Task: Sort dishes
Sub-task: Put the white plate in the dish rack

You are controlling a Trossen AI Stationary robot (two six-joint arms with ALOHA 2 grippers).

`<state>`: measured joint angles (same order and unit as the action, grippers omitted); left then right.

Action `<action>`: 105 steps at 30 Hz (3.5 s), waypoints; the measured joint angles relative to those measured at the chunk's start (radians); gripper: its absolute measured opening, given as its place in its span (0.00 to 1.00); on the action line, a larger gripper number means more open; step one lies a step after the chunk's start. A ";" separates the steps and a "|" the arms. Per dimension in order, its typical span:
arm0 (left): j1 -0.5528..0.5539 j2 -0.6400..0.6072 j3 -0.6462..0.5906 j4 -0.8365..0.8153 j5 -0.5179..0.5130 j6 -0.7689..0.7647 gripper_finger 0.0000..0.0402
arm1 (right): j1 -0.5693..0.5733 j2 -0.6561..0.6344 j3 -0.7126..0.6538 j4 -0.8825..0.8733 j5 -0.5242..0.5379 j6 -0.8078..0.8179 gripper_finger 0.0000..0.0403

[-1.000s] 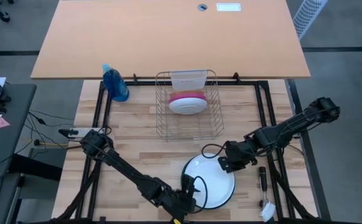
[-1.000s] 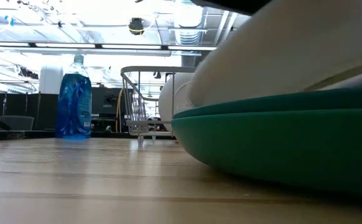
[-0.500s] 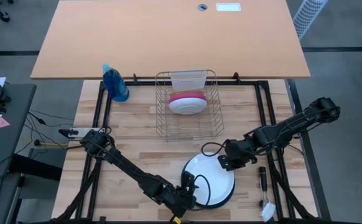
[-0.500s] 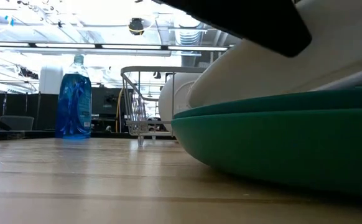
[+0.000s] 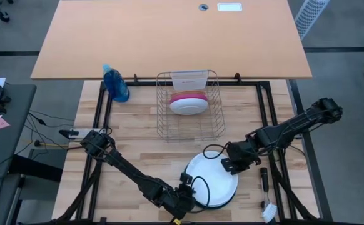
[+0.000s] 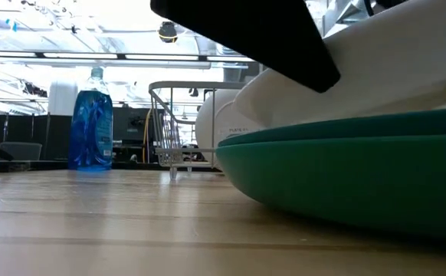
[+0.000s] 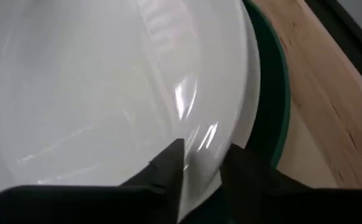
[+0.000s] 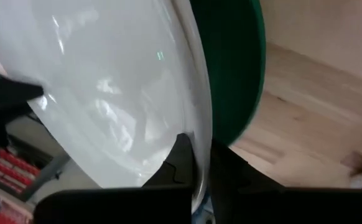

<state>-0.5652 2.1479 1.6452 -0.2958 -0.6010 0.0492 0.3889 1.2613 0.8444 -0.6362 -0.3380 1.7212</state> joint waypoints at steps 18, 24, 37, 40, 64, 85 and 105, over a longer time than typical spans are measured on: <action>-0.016 -0.003 0.003 0.026 0.008 0.048 0.03 | 0.004 0.000 0.002 -0.062 -0.032 -0.092 0.18; -0.034 -0.004 0.010 0.022 0.005 0.035 0.01 | 0.023 0.000 0.006 -0.048 -0.043 -0.150 0.29; -0.020 -0.005 0.100 -0.062 0.039 0.005 0.00 | 0.031 -0.061 0.069 -0.178 -0.067 -0.319 0.41; -0.015 -0.005 0.100 -0.070 0.039 0.005 0.00 | 0.030 -0.085 0.095 -0.272 -0.060 -0.372 0.41; -0.020 -0.001 0.243 -0.112 0.050 -0.159 0.00 | 0.192 -0.227 0.279 -0.444 0.221 -0.802 0.57; -0.017 -0.022 0.273 -0.171 0.053 -0.264 0.00 | 0.293 0.004 0.278 -0.144 0.288 -1.296 0.66; -0.006 -0.022 0.273 -0.172 0.077 -0.248 0.00 | 0.199 0.217 0.278 -0.018 0.187 -1.382 0.48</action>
<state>-0.5709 2.1258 1.9182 -0.4679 -0.5242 -0.1993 0.5880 1.4786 1.1229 -0.6544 -0.1513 0.3388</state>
